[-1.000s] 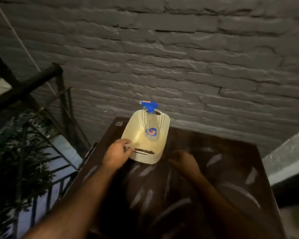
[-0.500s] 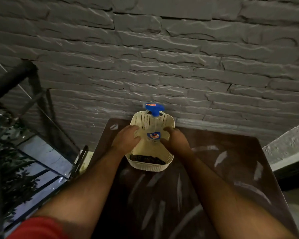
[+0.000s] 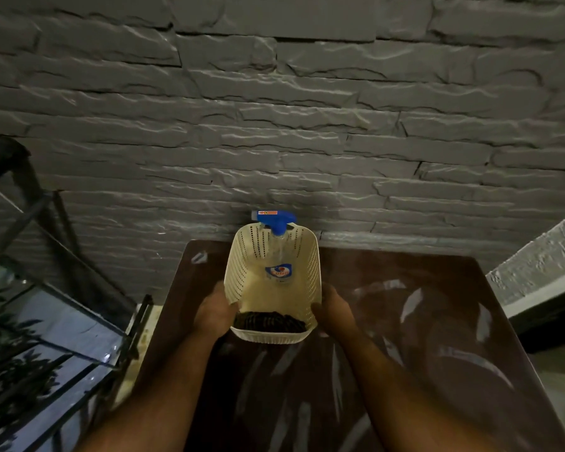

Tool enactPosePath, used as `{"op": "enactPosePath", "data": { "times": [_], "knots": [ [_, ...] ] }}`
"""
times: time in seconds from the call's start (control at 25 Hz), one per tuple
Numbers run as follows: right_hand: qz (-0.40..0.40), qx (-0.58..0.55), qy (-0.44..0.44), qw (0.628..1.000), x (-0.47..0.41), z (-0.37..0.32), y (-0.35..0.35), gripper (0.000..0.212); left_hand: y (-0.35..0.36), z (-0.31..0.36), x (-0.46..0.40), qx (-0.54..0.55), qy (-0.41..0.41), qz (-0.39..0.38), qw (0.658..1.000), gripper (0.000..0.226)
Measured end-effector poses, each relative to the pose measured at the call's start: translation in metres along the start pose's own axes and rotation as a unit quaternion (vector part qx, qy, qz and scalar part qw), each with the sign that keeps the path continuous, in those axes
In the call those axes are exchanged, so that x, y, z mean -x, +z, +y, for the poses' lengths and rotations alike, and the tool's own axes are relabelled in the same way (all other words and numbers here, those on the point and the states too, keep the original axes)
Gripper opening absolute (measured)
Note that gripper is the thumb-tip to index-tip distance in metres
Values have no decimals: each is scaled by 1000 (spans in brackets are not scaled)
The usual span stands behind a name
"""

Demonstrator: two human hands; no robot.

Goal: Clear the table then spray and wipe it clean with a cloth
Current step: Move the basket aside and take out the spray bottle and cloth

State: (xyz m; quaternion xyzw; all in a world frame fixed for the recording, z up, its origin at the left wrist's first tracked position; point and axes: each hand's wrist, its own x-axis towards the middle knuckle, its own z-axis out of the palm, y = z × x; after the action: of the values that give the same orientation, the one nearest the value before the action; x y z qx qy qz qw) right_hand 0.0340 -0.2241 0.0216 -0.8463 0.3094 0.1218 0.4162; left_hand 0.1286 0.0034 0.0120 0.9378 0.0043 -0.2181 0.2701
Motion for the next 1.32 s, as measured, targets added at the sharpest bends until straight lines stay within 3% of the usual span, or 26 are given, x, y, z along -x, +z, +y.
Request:
{"op": "enactPosePath", "data": {
  "times": [0.24, 0.48, 1.08, 1.32],
  "knots": [
    [56, -74, 4, 996, -4, 5, 3, 35, 8, 14, 1, -50, 24, 41, 998, 36],
    [102, -111, -5, 989, 23, 32, -34, 37, 36, 41, 25, 40, 82, 48, 995, 38],
    [194, -86, 88, 973, 123, 251, -235, 33, 233, 225, 180, 45, 142, -50, 988, 45],
    [168, -81, 101, 977, 147, 311, -274, 33, 294, 254, 233, 77, 138, -52, 986, 47]
  ]
}}
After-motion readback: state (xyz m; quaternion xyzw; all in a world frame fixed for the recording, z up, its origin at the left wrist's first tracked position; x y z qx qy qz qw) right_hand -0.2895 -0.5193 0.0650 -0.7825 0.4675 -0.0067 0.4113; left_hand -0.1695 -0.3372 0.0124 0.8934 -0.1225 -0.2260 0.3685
